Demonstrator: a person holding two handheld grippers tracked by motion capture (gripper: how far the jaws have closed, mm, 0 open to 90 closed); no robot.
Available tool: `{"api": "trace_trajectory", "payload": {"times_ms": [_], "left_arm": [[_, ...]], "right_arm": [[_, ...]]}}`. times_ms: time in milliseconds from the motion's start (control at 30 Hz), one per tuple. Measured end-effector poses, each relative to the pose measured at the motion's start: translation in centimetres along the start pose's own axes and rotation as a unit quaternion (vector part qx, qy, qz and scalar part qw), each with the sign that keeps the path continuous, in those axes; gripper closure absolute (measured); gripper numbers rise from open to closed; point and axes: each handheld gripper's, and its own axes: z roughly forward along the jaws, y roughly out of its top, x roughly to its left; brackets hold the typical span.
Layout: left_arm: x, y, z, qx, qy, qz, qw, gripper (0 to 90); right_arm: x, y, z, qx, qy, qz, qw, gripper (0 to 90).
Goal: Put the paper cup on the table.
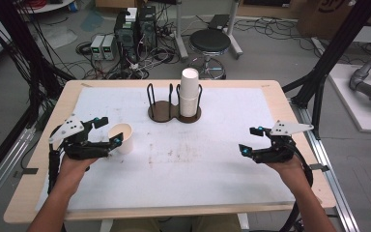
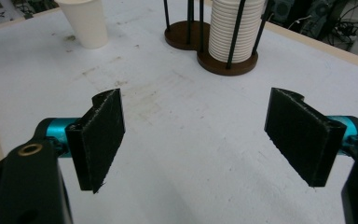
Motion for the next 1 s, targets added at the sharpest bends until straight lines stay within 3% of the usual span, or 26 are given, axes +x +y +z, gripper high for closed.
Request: {"api": "trace_trajectory", "payload": {"times_ms": [400, 1000], "left_arm": [[-1.8, 1.7, 2.0, 0.001, -0.027, 0.007, 0.9996, 16.9], [-2.9, 1.5, 3.2, 0.003, -0.035, 0.012, 0.9993, 17.5]], "right_arm": [[0.4, -0.1, -0.9, 0.000, -0.012, -0.001, 0.9999, 20.4], [0.4, 0.0, -1.0, -0.002, -0.012, -0.006, 0.9999, 20.4]]}}
